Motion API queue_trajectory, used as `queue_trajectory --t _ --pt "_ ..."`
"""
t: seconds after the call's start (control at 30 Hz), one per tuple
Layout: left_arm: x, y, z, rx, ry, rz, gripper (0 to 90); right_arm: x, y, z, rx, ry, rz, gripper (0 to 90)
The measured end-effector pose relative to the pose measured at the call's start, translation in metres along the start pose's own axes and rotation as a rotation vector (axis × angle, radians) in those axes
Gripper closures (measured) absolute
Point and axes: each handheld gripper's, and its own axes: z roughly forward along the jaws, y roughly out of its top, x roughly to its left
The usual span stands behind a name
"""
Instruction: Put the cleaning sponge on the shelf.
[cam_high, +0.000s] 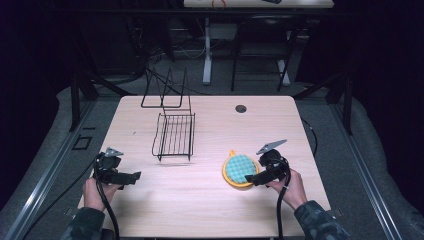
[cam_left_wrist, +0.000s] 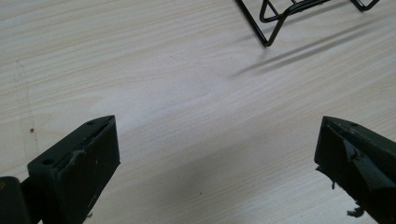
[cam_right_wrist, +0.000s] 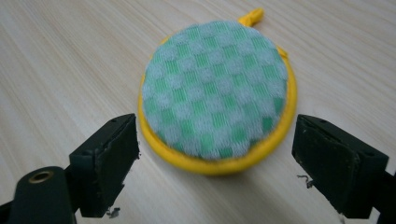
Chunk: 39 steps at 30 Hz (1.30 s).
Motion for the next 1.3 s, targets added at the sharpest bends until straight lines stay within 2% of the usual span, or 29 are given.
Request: queue_trajectory --t 0.07,0.1,0.2,0.27,0.33,0.37,0.5,0.57,0.63,0.67,0.7,0.73,0.77,0.83,0.87,0.9,1.0,1.2,1.3 --pt "0.000 0.000 0.000 0.002 0.002 -0.001 0.3 0.001 0.003 0.004 0.004 -0.002 -0.005 14.6" --pt "0.000 0.000 0.001 0.002 0.001 -0.001 0.3 0.003 0.010 0.013 0.017 -0.009 -0.025 19.0" --pt "0.000 0.000 0.000 0.006 -0.001 0.003 0.3 0.002 0.015 0.022 0.031 -0.019 -0.036 22.9" --pt "0.000 -0.001 0.001 0.009 -0.002 0.001 0.3 0.001 0.018 0.029 0.042 -0.024 -0.027 25.0" --pt "0.000 -0.001 0.001 0.011 -0.002 0.001 0.3 0.000 0.020 0.037 0.064 -0.038 -0.021 31.6" --pt "0.000 -0.001 0.001 0.009 -0.002 -0.002 0.3 0.000 0.020 0.037 0.064 -0.038 -0.021 31.6" --pt "-0.001 -0.001 0.001 0.015 -0.001 0.005 0.3 0.000 0.019 0.041 0.069 -0.062 -0.036 43.7" --pt "-0.001 -0.001 0.001 0.021 -0.002 0.014 0.3 -0.001 0.018 0.042 0.069 -0.061 -0.026 50.3" --pt "-0.001 -0.001 0.002 0.020 0.001 0.013 0.3 -0.001 0.018 0.042 0.072 -0.060 -0.024 52.7" --pt "-0.002 -0.001 0.002 0.019 0.000 0.008 0.3 -0.001 0.019 0.042 0.084 -0.061 -0.006 58.4" --pt "-0.002 -0.001 0.003 0.022 -0.002 0.007 0.3 -0.001 0.019 0.042 0.084 -0.061 -0.006 58.4" --pt "-0.002 -0.001 0.002 0.028 0.001 0.019 0.3 -0.001 0.020 0.043 0.092 -0.066 -0.004 64.1" --pt "-0.002 -0.001 0.002 0.028 0.001 0.019 0.3 -0.001 0.020 0.043 0.092 -0.066 -0.004 64.1" --pt "-0.003 -0.002 0.002 0.023 0.000 0.015 0.3 -0.002 0.019 0.044 0.087 -0.069 0.006 69.5" --pt "-0.002 -0.001 0.003 0.027 -0.002 0.013 0.3 -0.002 0.018 0.045 0.081 -0.065 0.020 74.9" --pt "-0.002 -0.001 0.003 0.027 -0.002 0.013 0.3 -0.002 0.018 0.045 0.081 -0.065 0.020 74.9" --pt "-0.002 0.000 0.005 0.033 -0.004 0.008 0.3 -0.003 0.017 0.045 0.076 -0.063 0.023 84.3" --pt "-0.004 -0.001 0.000 0.022 -0.003 0.018 0.3 0.001 0.015 0.042 0.044 -0.088 0.015 87.1" --pt "-0.003 -0.001 0.000 0.012 -0.002 0.002 0.3 0.002 0.015 0.038 0.028 -0.087 0.010 88.0"
